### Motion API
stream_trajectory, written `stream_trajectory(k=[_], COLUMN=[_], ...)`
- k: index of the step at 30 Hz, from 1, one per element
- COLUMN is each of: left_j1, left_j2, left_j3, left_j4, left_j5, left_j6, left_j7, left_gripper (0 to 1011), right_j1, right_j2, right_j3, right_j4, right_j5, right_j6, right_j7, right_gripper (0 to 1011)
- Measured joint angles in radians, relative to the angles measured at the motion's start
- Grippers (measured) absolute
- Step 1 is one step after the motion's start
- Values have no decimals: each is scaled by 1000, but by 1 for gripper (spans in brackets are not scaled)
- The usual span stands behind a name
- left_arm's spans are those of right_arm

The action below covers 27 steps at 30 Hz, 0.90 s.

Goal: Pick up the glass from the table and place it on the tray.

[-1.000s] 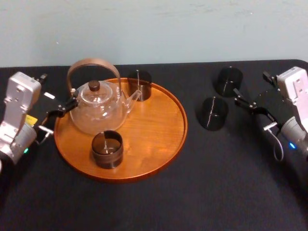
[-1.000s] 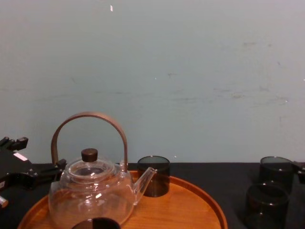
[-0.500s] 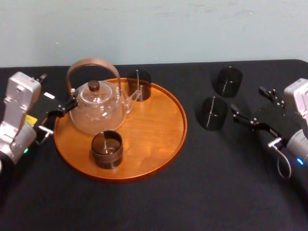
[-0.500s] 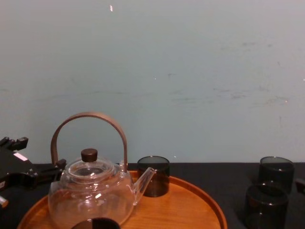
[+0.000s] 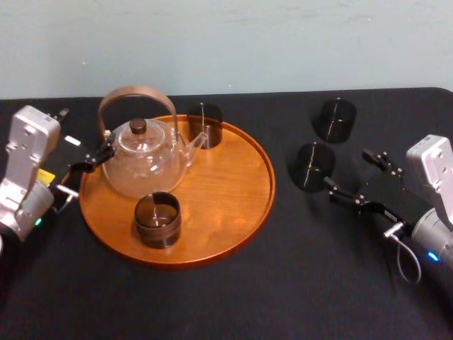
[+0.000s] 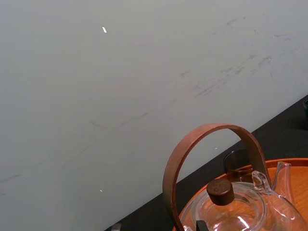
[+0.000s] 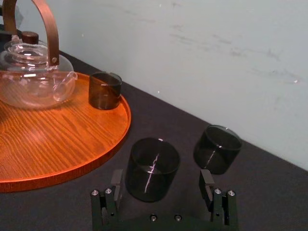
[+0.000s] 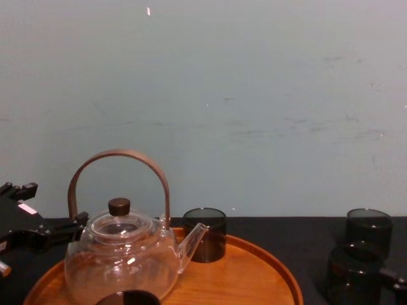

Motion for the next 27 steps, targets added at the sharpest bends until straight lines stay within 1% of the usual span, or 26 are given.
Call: stream_trajectory(k=[1,7,12,27], left_j1=[0,0,0,0], left_j2=[0,0,0,0], left_j3=[0,0,0,0], left_j4=[0,0,0,0], left_j5=[0,0,0,0], left_j6=[0,0,0,0], left_j7=[0,0,0,0], left_gripper=[1009,1010,1010,1010], right_j1=[0,36,57,105], right_j2=[0,-36,-57,-115], right_j3=[0,0,-2,-5], right_j4=[0,62,94,170], right_j5=[0,22,22,-13], right_j6=[0,14,21,37], right_j7=[0,58,83,126], right_gripper=[1002,1002,1002,1002])
